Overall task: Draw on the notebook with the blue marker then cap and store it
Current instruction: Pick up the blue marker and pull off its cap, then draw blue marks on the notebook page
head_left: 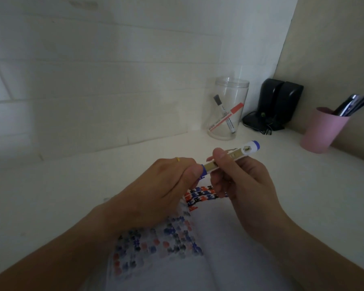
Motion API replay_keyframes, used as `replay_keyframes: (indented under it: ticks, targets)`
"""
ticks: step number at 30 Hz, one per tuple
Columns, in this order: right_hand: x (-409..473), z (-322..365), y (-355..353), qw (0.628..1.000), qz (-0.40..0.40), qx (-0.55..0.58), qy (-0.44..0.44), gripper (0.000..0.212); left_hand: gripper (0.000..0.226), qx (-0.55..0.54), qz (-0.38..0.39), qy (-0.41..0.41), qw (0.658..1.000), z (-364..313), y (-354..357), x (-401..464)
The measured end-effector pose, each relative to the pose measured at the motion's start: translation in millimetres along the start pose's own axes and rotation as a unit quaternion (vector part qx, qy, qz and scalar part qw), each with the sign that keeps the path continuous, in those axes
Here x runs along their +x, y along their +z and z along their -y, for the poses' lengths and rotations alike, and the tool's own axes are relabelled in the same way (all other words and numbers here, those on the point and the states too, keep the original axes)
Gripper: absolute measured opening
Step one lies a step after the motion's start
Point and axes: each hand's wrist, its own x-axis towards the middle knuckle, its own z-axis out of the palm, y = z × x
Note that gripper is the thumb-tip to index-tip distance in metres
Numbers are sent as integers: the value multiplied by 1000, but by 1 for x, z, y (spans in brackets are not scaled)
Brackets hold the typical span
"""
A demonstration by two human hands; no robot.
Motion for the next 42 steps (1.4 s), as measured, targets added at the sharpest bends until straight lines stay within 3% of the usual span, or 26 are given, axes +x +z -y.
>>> replay_keyframes:
  ticks: [8, 13, 16, 18, 21, 25, 30, 34, 42]
  targets:
    - [0, 0, 1, 999, 23, 23, -1, 28, 44, -50, 17, -15, 999, 2, -6, -3]
    - [2, 1, 0, 997, 50, 53, 1, 23, 50, -165, 58, -102, 979, -1, -11, -5]
    - [14, 12, -25, 992, -15, 124, 6, 20, 58, -237, 37, -164, 957, 9, -21, -9]
    - [19, 17, -41, 991, -51, 127, -5, 20, 58, -196, -9, -146, 970, 18, -21, -9]
    - [17, 11, -41, 997, -44, 67, -6, 23, 43, -98, -20, -81, 992, 23, -12, -8]
    - [9, 6, -33, 1000, -8, -19, 14, 26, 38, -82, 15, -102, 991, 28, -12, -12]
    - [3, 0, -30, 994, 48, -86, 51, 15, 34, -88, 74, -89, 989, 25, -12, -11]
    - [4, -9, -30, 985, 50, -155, 56, 4, 34, -88, 102, -92, 987, 30, -9, -10]
    - [2, -19, -32, 972, 48, -226, 43, 6, 36, -51, 116, -68, 990, 40, -9, -6]
